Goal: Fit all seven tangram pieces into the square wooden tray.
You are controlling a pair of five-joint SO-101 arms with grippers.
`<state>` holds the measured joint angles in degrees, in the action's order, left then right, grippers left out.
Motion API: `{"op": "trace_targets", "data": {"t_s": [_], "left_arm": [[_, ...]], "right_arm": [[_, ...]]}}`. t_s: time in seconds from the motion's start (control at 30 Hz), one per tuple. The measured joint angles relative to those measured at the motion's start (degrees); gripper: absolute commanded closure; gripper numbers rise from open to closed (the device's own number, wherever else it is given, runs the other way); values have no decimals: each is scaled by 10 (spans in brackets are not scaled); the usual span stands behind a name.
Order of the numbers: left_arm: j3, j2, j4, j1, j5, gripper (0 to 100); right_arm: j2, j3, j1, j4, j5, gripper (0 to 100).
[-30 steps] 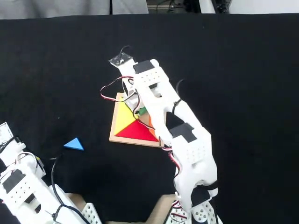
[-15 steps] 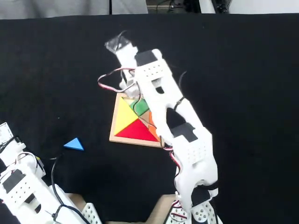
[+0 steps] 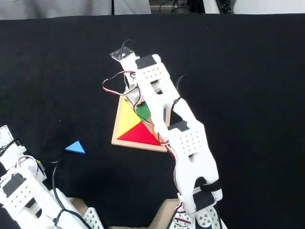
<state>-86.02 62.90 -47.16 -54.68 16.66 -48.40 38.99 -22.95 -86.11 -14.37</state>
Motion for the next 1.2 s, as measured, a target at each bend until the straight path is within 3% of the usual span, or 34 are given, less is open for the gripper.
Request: {"op": "trace_targets", "data": {"t_s": [0.57,0.7,0.87,1.03,1.2], "left_arm": [[0,0,20,0,-3,863],[0,0,22,0,-26,862],[11,0,11,29,22,862],[137,-1,-131,108,47,862],[297,-1,-317,250,126,862]], "right_arm": [[-1,182,36,-130,0,988],[4,183,68,-130,10,988],[80,108,114,-130,12,988],[208,10,135,-131,12,988],[360,-113,140,-122,12,988]]}}
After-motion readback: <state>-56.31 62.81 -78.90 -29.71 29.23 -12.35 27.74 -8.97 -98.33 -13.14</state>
